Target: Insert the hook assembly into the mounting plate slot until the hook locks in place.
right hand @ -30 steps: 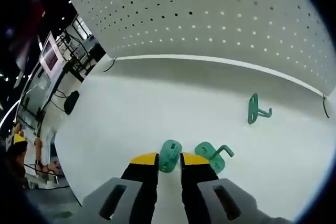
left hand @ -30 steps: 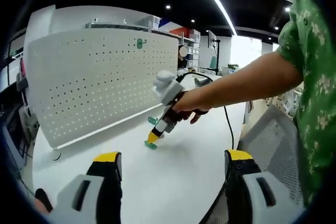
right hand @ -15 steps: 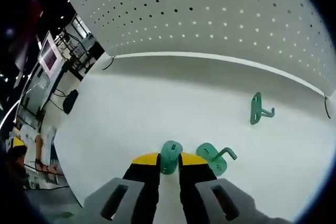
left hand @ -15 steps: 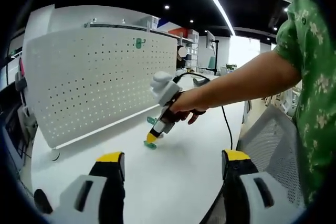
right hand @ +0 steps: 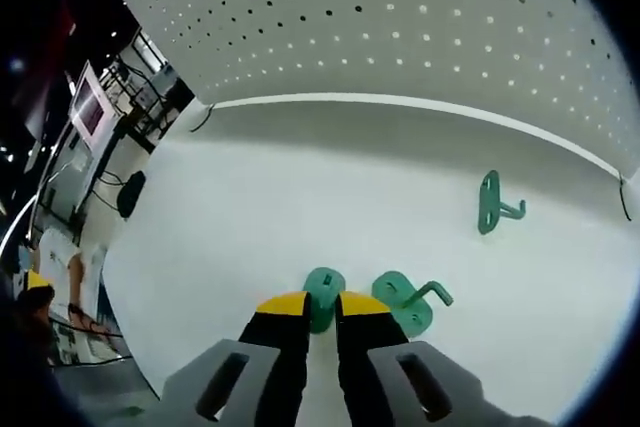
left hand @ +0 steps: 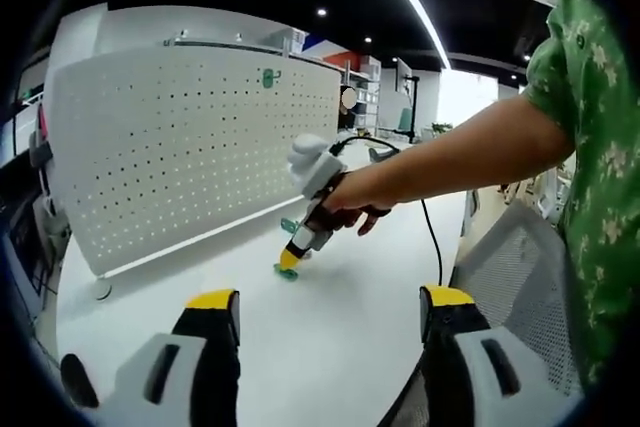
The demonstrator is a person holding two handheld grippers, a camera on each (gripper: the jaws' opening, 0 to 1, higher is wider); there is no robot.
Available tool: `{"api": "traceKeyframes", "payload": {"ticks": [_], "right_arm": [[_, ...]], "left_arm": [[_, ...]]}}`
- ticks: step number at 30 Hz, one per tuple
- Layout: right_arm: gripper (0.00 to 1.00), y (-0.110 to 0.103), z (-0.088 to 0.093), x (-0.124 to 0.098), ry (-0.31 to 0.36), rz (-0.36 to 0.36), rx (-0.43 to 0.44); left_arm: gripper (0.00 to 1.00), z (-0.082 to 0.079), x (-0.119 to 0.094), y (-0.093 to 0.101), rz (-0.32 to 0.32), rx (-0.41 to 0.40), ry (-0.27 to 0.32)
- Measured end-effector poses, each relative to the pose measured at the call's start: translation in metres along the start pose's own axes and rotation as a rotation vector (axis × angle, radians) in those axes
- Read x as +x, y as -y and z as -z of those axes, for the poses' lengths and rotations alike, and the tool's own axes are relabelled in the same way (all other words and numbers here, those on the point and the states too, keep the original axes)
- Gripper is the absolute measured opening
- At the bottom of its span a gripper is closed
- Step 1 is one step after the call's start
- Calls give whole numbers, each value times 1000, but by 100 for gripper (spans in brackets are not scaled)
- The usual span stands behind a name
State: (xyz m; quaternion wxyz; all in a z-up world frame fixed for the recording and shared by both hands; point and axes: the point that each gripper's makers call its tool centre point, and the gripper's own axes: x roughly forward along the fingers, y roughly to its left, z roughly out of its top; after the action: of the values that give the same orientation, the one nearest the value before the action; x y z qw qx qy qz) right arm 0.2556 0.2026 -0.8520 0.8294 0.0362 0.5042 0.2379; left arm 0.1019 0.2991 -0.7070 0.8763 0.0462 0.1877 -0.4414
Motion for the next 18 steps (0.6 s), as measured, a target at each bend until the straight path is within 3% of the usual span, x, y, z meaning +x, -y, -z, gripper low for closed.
{"api": "traceKeyframes", "payload": {"ticks": [18], "right_arm": [[5, 2, 2, -1, -50, 17, 1]], "left_arm": [[74, -1, 0, -2, 6, 1, 14]]}}
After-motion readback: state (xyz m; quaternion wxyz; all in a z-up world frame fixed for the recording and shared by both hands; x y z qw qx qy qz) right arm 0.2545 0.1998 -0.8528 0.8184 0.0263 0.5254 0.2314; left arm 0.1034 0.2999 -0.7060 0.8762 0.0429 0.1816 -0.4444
